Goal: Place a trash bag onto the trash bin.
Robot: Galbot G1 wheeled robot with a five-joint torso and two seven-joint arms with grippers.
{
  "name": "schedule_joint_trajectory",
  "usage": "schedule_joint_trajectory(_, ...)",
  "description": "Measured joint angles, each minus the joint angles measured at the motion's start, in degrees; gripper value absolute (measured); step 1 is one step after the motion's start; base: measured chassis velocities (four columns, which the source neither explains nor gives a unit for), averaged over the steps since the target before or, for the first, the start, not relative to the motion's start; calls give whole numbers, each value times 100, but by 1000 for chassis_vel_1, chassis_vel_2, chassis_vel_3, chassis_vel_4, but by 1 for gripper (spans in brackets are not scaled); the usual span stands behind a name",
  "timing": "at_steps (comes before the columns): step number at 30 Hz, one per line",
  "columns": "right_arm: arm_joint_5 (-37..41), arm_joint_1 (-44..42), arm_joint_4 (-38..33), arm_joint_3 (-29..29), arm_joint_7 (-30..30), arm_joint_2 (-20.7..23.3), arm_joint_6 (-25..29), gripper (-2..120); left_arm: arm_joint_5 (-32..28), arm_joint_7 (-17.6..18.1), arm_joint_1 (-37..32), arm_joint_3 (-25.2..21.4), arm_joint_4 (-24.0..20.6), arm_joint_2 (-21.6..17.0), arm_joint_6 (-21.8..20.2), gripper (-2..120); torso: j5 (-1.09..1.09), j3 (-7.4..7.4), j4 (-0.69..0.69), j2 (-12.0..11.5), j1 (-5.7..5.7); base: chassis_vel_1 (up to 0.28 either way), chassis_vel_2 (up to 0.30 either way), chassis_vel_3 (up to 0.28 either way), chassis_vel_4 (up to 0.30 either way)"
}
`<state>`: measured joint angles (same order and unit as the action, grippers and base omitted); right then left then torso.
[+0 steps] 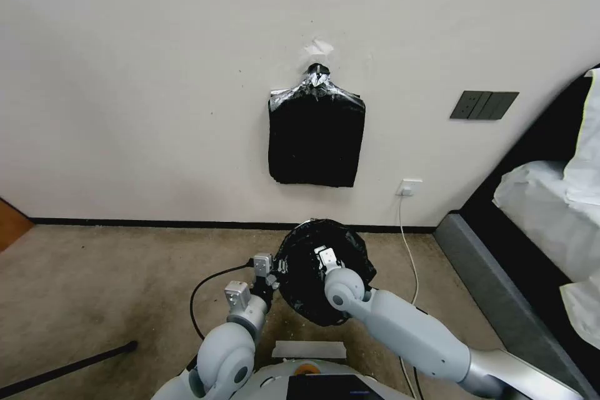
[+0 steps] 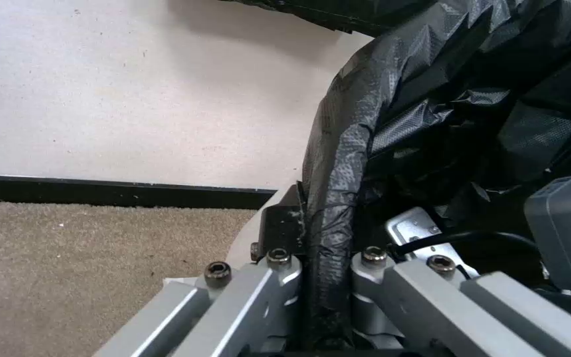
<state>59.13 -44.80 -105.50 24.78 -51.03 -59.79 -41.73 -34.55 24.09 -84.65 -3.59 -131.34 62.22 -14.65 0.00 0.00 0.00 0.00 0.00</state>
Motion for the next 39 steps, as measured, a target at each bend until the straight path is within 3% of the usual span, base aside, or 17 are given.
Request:
schedule_joint_trajectory(6, 0, 6, -28, -2, 1, 11, 2, 0, 11, -6, -37, -15, -7, 11, 1, 1, 0, 0, 0, 0, 0, 0, 0, 0, 0)
schedule_joint_trajectory(12, 83, -143, -622, -60, -20, 217, -13, 0, 15, 15, 35, -38, 96, 5, 4, 1, 0, 0, 0, 0, 0, 0, 0, 0, 0)
schedule_joint_trajectory(17, 232, -282, -1327, -156, -10, 599, -22, 17, -42, 92, 134, -25, 267, 64, -19, 1, 0, 1, 0, 0, 0, 0, 0, 0, 0)
schedule_joint_trajectory(20, 305, -628, -2172, -534, 273, 1048, -21, 38, -415, 402, 255, -3, 491, 231, -206, 1, 0, 0, 0, 0, 0, 0, 0, 0, 0)
schedule_joint_trajectory(21, 305, -628, -2172, -534, 273, 1048, -21, 38, -415, 402, 255, -3, 491, 231, -206, 1, 0, 0, 0, 0, 0, 0, 0, 0, 0)
schedule_joint_trajectory(25, 280, -1185, -2842, -1125, 693, 1365, -10, 57, -1020, 883, 409, -9, 703, 455, -371, 1, 0, 0, -1, 0, 0, 0, 0, 0, 0)
schedule_joint_trajectory(26, 280, -1185, -2842, -1125, 693, 1365, -10, 57, -1020, 883, 409, -9, 703, 455, -371, 1, 0, 0, -1, 0, 0, 0, 0, 0, 0)
schedule_joint_trajectory(28, 227, -1603, -3138, -1555, 899, 1479, -5, 67, -1509, 1424, 493, -28, 854, 620, -630, 1, 0, 0, -1, 0, 0, 0, 0, 0, 0)
schedule_joint_trajectory(33, -81, -2140, -3168, -2036, 1255, 1510, 10, 87, -1759, 1868, 566, -51, 1131, 793, -694, 1, 0, 0, 0, 0, 0, 0, 0, 0, 0)
schedule_joint_trajectory(39, -325, -2578, -3072, -2359, 1512, 1471, 106, 99, -1861, 1907, 625, -100, 1263, 821, -694, 1, 0, 0, 0, 0, 0, 0, 0, 0, 0)
